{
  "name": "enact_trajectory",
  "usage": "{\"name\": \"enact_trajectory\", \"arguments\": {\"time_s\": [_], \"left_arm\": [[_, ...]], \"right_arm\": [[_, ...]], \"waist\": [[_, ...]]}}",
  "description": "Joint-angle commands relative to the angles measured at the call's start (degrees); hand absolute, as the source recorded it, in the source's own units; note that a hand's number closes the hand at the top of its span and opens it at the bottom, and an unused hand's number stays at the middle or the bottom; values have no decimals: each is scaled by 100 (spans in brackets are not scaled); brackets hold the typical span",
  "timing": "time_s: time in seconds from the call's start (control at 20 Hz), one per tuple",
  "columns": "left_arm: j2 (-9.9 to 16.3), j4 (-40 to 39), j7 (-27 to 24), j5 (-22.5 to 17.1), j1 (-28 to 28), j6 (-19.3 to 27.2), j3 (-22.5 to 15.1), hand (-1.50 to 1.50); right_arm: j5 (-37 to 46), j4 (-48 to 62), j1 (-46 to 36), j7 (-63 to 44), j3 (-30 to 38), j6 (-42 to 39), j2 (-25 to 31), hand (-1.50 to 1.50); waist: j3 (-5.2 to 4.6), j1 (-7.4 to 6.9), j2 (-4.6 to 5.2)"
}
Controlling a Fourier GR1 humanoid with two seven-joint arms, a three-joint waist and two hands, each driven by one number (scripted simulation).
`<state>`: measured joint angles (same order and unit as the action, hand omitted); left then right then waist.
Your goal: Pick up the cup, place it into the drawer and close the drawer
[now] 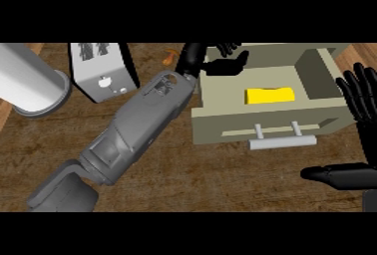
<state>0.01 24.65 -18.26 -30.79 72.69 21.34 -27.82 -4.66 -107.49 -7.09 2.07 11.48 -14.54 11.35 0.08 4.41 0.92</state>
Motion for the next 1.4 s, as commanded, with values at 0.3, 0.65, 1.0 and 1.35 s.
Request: {"name": "enact_trajectory", "arguments": {"time_s": [0.3,0.65,1.0,1.35], "left_arm": [[-1,39,389,-129,-121,629,-1118,-150],[-1,572,-106,-589,67,993,-958,-150],[-1,887,-343,-760,-80,963,-681,-150],[318,1105,-103,-740,-161,855,-127,-150]], "right_arm": [[-122,12,-302,-332,59,-49,160,-150],[-839,44,-209,-180,-168,-478,-122,-150],[-746,-586,611,71,-60,-1112,357,150],[498,-1013,623,-329,-779,-983,445,150]], "waist": [[-2,113,22],[-4,7,-15],[-5,-240,-82],[-10,-429,-102]]}}
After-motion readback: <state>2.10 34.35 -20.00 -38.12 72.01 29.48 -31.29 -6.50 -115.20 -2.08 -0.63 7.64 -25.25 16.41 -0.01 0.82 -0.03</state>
